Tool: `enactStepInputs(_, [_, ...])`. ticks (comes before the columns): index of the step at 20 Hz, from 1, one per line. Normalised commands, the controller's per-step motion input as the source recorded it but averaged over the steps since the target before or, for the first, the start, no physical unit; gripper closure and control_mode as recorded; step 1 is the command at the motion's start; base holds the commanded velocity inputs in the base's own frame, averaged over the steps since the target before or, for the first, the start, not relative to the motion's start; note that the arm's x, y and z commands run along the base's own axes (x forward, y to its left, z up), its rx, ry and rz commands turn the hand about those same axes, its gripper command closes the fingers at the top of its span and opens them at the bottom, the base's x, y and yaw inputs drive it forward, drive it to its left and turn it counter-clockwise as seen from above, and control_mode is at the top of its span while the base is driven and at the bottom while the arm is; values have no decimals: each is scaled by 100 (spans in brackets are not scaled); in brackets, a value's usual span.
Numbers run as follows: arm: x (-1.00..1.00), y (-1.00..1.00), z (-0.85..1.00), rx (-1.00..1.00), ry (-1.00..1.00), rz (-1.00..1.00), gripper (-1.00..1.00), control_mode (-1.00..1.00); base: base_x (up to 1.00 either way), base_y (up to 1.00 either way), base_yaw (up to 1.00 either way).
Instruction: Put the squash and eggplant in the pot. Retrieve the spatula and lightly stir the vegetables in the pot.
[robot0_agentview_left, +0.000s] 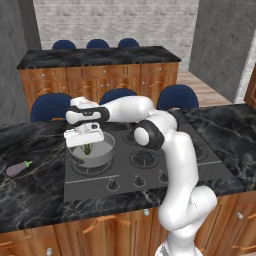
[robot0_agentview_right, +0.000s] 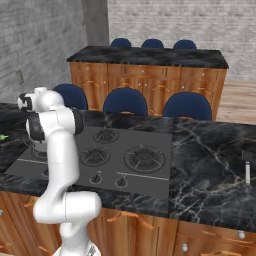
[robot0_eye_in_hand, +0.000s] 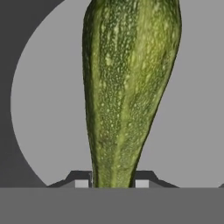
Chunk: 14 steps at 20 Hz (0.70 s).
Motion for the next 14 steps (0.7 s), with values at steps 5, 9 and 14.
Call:
enactStepInputs(5, [0,-2,3,0,2,0,-100,-100,0,0,0])
enactStepInputs(9, [-8,-37,25,0,2,-1,-100,-100,0,0,0])
enactStepInputs(14, [-52,-56,37,6,0,0,-100,-100,0,0,0])
